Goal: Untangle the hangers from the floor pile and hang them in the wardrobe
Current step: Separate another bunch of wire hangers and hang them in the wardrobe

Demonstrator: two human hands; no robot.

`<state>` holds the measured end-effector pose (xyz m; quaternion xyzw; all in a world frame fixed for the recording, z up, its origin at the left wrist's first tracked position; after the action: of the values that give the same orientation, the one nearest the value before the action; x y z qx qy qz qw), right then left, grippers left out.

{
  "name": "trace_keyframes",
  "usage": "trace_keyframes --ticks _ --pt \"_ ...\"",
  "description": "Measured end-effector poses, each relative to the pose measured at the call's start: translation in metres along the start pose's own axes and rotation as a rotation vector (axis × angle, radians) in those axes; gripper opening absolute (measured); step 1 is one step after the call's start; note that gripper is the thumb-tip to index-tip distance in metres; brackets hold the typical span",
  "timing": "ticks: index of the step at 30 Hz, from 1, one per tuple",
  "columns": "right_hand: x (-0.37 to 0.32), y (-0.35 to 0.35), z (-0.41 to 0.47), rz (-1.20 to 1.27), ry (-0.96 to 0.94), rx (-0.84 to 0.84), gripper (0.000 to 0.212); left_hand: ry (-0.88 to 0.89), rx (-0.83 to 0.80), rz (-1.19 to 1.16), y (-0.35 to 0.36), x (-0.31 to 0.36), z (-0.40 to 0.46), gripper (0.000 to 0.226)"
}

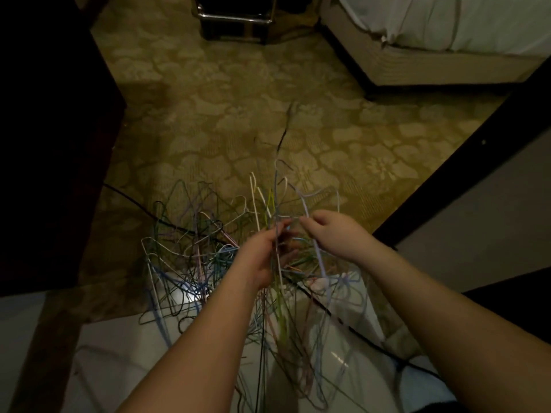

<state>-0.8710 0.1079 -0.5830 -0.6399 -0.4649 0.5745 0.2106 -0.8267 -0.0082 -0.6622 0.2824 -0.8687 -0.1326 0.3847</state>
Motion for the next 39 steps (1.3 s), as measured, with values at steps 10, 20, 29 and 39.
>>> trace_keyframes --ticks 10,20,29,39 --pt "-0.022 0.05 0.009 -0.091 -0.155 -0.112 0.035 -0.056 0.046 0.043 -0.025 0.002 -0.007 0.024" --pt "0.156 0.112 0.076 -0.382 0.284 -0.297 0.044 0.148 0.185 -0.069 -0.081 0.025 -0.014 0.014" --pt "0.193 0.145 0.084 -0.268 0.45 -0.301 0.08 0.207 0.26 0.079 -0.11 0.028 -0.03 0.013" --pt "0.165 0.102 0.083 -0.234 0.267 -0.214 0.034 0.164 0.347 0.037 -0.111 0.027 -0.016 0.012"
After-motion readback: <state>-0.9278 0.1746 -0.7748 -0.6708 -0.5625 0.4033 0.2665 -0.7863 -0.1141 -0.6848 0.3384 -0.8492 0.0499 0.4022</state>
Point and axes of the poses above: each hand's wrist, its own z-axis towards the middle knuckle, its own y-axis out of the palm, x = y × z, the point moved 7 cm from there along z, towards the middle knuckle, and after that the axes turned 6 degrees about x, right-handed, at the moved point
